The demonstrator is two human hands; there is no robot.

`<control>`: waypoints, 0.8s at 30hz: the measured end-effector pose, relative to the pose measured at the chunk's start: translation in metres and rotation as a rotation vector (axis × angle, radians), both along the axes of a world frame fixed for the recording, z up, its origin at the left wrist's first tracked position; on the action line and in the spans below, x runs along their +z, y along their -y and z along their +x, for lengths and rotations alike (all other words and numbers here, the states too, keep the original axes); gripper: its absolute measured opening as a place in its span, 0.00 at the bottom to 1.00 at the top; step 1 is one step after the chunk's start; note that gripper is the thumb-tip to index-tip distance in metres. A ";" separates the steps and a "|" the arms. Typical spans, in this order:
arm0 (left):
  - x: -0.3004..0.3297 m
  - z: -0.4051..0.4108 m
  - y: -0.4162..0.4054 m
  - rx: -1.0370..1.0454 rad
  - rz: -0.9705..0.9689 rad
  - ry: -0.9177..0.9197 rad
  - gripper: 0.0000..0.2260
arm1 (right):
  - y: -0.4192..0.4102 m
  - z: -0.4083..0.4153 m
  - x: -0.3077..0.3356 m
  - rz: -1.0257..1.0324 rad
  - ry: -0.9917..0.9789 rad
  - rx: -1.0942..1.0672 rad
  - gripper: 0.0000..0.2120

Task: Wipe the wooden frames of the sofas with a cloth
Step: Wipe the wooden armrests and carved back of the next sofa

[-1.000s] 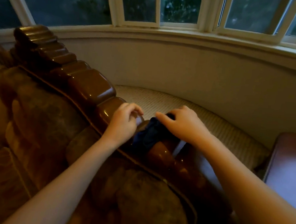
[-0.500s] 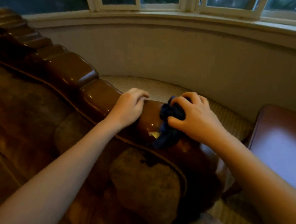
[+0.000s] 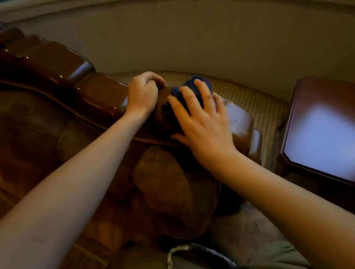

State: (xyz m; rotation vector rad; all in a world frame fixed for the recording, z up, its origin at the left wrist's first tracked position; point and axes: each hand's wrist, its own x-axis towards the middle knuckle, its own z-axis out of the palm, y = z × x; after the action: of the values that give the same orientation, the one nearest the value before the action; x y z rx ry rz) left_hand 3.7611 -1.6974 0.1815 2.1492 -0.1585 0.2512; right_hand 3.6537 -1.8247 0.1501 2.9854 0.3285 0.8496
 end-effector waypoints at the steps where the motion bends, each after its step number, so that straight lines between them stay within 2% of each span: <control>1: -0.001 -0.001 -0.001 -0.004 -0.001 0.003 0.14 | 0.008 -0.006 -0.002 0.044 0.024 -0.004 0.38; 6: -0.001 -0.002 -0.002 -0.108 0.002 -0.020 0.14 | 0.052 -0.033 -0.031 0.309 0.131 -0.095 0.31; 10: 0.005 -0.001 0.007 -0.175 -0.031 -0.052 0.13 | 0.025 -0.003 -0.013 0.308 0.184 -0.044 0.25; 12: 0.007 -0.008 0.017 -0.159 -0.078 -0.001 0.12 | 0.012 0.021 0.009 0.290 0.077 0.011 0.24; 14: 0.011 -0.020 0.033 -0.154 -0.027 0.117 0.12 | 0.025 0.045 0.023 0.326 -0.161 -0.046 0.22; 16: 0.017 -0.030 0.053 -0.194 0.102 0.185 0.14 | 0.062 0.063 0.019 0.587 -0.480 -0.148 0.21; 17: 0.018 -0.034 0.066 -0.246 0.213 0.167 0.16 | 0.084 0.064 0.011 0.831 -0.624 -0.177 0.20; 19: 0.016 -0.038 0.096 -0.371 0.516 0.092 0.22 | 0.123 0.050 -0.015 1.254 -0.741 -0.224 0.19; 20: 0.012 -0.041 0.109 -0.417 0.674 0.066 0.21 | 0.136 0.037 -0.031 1.345 -0.769 -0.253 0.19; 22: 0.000 -0.046 0.128 -0.423 0.931 0.096 0.15 | 0.150 0.009 -0.062 1.400 -0.820 -0.339 0.19; 24: -0.004 -0.046 0.130 -0.356 0.947 0.137 0.13 | 0.156 -0.008 -0.082 1.428 -0.799 -0.402 0.16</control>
State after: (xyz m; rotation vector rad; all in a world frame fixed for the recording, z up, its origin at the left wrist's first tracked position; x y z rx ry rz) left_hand 3.7146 -1.8276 0.1771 2.9658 -0.8749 0.1166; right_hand 3.6461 -1.9806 0.0683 4.1161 -1.4596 -0.5012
